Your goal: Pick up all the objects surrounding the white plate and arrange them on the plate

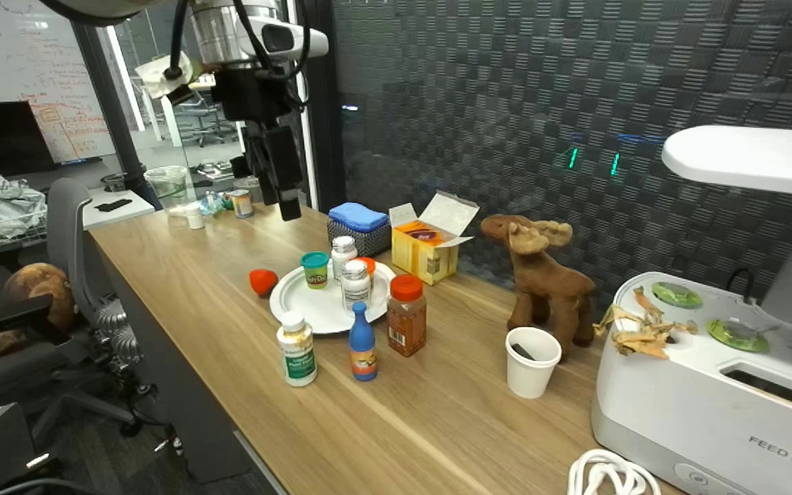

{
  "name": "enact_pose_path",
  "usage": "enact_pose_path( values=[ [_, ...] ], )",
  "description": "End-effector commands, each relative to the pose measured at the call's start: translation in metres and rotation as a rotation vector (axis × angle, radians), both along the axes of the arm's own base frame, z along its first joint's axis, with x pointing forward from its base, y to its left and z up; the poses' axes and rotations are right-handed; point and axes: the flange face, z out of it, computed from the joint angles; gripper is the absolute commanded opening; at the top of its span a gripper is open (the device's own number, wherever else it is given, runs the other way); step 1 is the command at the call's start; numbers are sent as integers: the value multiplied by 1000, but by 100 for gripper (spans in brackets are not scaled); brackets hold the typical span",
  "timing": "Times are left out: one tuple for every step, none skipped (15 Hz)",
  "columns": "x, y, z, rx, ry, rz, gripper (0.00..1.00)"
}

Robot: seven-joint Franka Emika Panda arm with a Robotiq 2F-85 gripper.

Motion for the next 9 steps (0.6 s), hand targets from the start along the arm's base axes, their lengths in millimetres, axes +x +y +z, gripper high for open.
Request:
enact_pose_path(
  values=[
    [-29, -28, -23, 21, -57, -44, 100],
    [-33, -36, -31, 22, -59, -50, 100],
    [-36, -45, -40, 26, -55, -63, 100],
    [-38, -53, -48, 40, -51, -75, 100],
    [-40, -59, -54, 48, -44, -83, 100],
    [-42, -64, -60, 54, -40, -91, 100],
    [-44, -67, -64, 64, -36, -96, 100],
    [-45, -71, -67, 69, -33, -103, 100],
    [-45, -73, -70, 85, -30, -107, 100]
  ],
)
